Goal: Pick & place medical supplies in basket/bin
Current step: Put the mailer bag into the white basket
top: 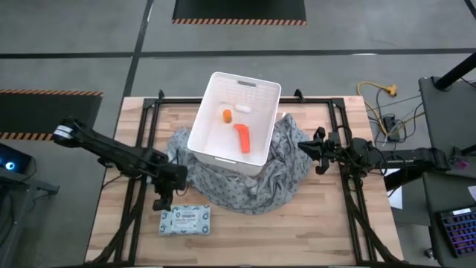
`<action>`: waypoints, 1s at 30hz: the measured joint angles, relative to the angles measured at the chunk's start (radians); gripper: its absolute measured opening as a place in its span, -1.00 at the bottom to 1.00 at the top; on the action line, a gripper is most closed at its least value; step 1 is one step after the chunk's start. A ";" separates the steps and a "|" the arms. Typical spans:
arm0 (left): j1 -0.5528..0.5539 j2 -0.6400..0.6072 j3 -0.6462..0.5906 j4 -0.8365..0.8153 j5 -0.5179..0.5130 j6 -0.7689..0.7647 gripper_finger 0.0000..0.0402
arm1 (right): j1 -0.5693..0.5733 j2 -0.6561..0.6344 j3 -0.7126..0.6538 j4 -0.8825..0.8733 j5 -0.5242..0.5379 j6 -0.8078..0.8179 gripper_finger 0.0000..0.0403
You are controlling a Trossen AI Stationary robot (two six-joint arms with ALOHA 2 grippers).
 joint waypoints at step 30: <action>-0.011 0.011 -0.284 0.353 0.117 -0.080 0.36 | 0.000 0.001 0.000 -0.006 0.004 0.000 -0.83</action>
